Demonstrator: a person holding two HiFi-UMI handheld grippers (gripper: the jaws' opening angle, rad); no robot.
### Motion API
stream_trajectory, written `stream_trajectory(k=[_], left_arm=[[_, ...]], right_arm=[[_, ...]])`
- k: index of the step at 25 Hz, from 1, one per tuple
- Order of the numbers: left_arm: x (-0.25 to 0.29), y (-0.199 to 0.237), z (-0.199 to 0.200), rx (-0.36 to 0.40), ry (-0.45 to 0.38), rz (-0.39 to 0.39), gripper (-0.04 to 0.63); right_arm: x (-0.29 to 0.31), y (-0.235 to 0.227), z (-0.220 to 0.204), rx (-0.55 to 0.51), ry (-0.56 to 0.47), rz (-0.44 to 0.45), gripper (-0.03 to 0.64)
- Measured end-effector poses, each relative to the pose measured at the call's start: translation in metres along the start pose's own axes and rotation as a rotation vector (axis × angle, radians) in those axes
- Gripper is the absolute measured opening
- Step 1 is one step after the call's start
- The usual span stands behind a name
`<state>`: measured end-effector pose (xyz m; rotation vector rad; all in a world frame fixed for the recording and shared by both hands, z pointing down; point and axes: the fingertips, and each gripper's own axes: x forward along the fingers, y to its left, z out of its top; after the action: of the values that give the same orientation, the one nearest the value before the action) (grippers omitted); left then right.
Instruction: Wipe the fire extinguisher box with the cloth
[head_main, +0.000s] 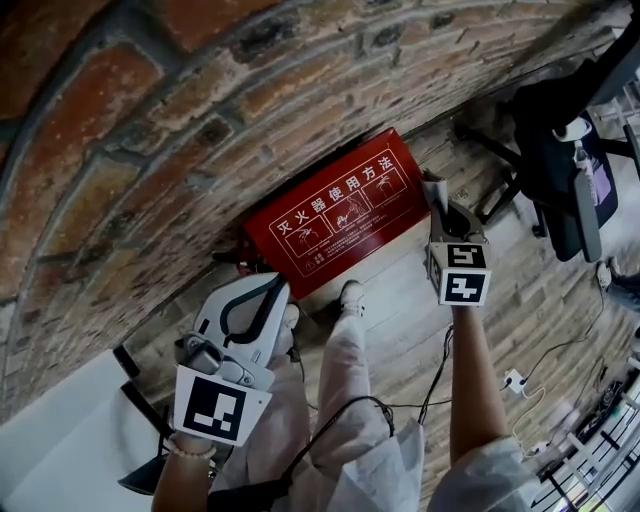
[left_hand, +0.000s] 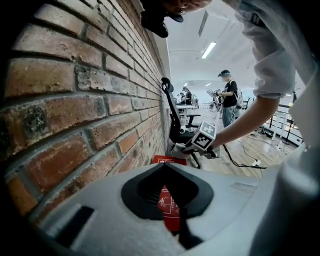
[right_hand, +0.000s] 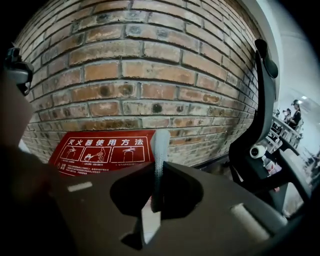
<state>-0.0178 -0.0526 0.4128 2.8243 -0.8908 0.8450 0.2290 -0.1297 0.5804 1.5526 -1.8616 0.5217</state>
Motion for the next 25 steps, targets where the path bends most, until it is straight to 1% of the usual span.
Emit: stream_trajectory(k=[11, 18, 25], left_arm=[[0.002, -0.002, -0.005, -0.004, 0.01, -0.008, -0.003], [0.004, -0.003, -0.006, -0.017, 0.007, -0.005, -0.003], [0.005, -0.004, -0.005, -0.019, 0.002, -0.012, -0.003]], right_arm=[[0.037, 0.031, -0.027, -0.018, 0.112, 0.075, 0.018], [0.04, 0.032, -0.028, -0.019, 0.132, 0.103, 0.018], [0.039, 0.033, -0.029, 0.018, 0.133, 0.103, 0.018]])
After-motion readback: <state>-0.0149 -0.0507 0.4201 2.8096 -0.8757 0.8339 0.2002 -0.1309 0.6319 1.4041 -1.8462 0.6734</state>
